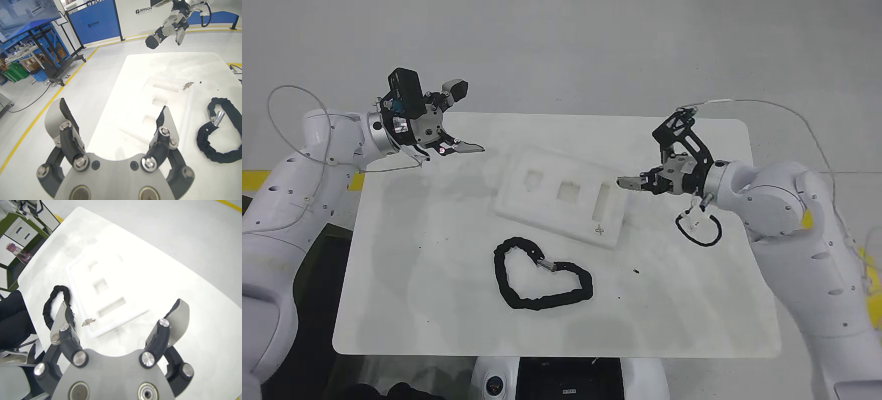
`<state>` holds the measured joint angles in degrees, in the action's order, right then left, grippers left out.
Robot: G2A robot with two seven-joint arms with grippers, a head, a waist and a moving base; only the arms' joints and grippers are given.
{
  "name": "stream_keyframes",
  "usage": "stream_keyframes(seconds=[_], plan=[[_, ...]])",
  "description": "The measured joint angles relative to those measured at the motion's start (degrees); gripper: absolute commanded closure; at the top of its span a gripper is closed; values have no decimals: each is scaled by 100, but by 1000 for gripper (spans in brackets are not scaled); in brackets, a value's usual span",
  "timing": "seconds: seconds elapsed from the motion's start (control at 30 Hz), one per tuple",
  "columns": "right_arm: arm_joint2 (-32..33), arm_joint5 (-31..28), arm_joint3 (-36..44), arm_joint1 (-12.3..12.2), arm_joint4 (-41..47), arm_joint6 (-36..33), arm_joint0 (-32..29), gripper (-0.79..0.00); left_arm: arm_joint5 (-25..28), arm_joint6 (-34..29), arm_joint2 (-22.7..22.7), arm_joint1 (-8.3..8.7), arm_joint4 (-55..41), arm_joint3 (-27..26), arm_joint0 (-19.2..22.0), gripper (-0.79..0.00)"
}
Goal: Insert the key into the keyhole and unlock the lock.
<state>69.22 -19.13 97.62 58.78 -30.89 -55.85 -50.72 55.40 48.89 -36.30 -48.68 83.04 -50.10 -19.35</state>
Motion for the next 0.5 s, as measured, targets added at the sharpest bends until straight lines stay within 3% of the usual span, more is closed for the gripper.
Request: stream_keyframes(seconds=[0.5], plan=[[-1238,894,-159,202,606,-1103,386,-785,0,0,0,0,0,0,0,-785]])
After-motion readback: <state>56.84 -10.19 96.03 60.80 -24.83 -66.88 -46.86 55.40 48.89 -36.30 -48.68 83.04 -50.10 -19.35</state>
